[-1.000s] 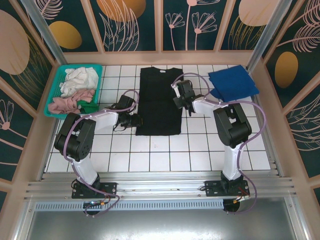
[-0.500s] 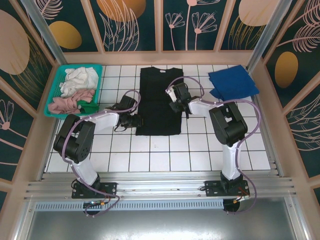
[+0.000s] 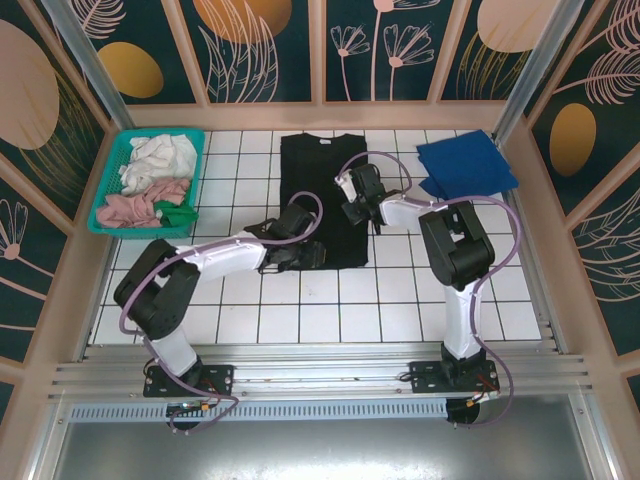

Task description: Fold and stack the t-shirts

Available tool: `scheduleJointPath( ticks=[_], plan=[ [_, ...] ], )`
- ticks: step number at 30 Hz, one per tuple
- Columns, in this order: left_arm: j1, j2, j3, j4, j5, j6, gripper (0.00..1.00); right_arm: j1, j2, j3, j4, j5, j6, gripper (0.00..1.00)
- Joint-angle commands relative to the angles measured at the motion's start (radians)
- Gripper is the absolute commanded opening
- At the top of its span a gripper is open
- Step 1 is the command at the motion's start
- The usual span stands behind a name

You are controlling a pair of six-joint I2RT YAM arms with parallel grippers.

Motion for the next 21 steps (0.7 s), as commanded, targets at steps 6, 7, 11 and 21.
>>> scheduleJointPath(
  ticks=[6,7,11,21],
  plan=[
    [0.002,0.052,-0.105,0.026,-0.043,-0.024,0.44,-0.039,-0.127,-0.016,-0.059,-0.049,0.039,0.00],
    [0.002,0.056,-0.109,0.025,-0.045,-0.022,0.44,-0.039,-0.134,-0.023,-0.058,-0.078,0.043,0.00],
    [0.003,0.063,-0.115,0.014,-0.069,-0.017,0.44,-0.025,-0.131,-0.056,-0.049,-0.094,0.032,0.38],
    [0.002,0.059,-0.116,0.000,-0.088,0.001,0.43,-0.010,-0.023,0.008,-0.078,-0.015,-0.007,0.57]
  ],
)
